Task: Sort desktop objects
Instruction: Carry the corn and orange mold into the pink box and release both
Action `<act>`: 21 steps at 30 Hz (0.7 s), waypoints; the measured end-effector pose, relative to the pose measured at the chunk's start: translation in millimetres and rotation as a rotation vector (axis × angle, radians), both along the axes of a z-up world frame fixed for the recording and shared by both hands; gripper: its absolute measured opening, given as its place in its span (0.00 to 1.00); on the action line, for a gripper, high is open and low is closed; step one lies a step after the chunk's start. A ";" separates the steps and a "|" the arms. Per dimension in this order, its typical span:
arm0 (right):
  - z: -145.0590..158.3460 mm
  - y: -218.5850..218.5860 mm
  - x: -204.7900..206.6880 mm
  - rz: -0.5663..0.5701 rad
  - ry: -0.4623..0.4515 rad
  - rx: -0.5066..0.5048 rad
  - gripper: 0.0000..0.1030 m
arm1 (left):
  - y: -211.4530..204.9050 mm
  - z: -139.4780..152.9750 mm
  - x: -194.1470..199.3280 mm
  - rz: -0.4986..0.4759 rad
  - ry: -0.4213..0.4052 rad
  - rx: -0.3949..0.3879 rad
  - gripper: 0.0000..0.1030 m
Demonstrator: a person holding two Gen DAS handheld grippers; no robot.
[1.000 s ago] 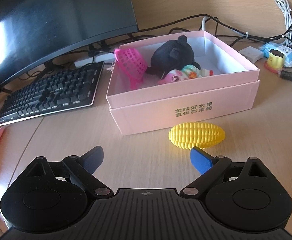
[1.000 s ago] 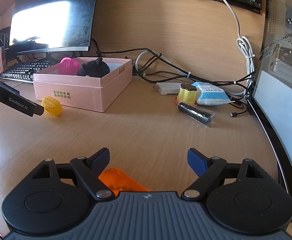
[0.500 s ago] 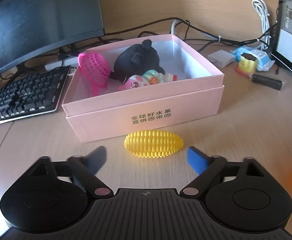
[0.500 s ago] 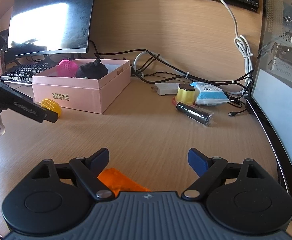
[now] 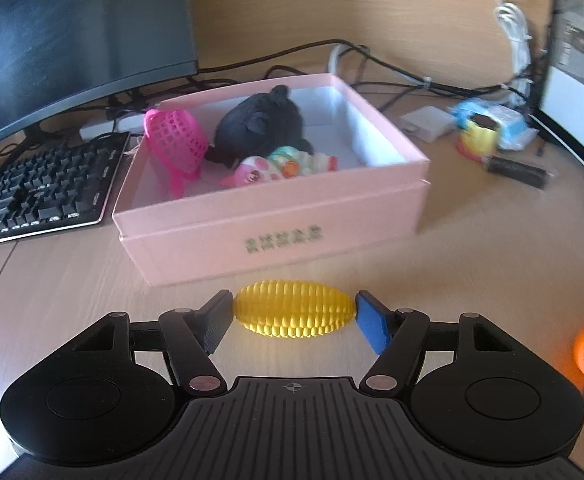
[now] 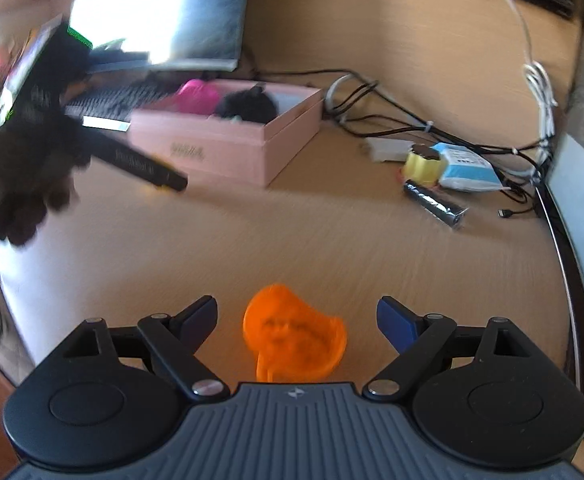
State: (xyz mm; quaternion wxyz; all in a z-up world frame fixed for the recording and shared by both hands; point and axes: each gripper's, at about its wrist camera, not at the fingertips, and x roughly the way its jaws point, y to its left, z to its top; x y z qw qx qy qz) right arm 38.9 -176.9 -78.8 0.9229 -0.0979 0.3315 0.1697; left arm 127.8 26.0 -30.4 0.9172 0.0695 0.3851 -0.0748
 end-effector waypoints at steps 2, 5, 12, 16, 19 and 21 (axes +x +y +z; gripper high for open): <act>-1.2 0.0 -5.4 0.022 0.001 -0.025 0.85 | -3.8 4.1 -17.8 -0.035 0.004 0.009 0.70; -3.9 -0.8 -6.3 0.038 0.019 -0.028 0.80 | -10.0 5.2 -39.8 -0.055 0.029 0.014 0.70; -4.3 3.9 0.2 0.078 0.064 -0.057 0.52 | -15.3 9.8 -72.5 -0.034 0.069 -0.011 0.70; 19.4 12.7 -4.9 0.179 0.044 -0.030 0.52 | -14.5 23.4 -85.6 -0.032 0.033 0.000 0.70; 38.9 21.6 -8.8 0.254 -0.006 -0.036 0.52 | -11.7 36.0 -94.5 -0.029 -0.010 0.001 0.70; 51.5 26.6 -11.6 0.287 -0.049 -0.043 0.52 | -9.4 44.3 -99.3 -0.025 -0.037 -0.003 0.70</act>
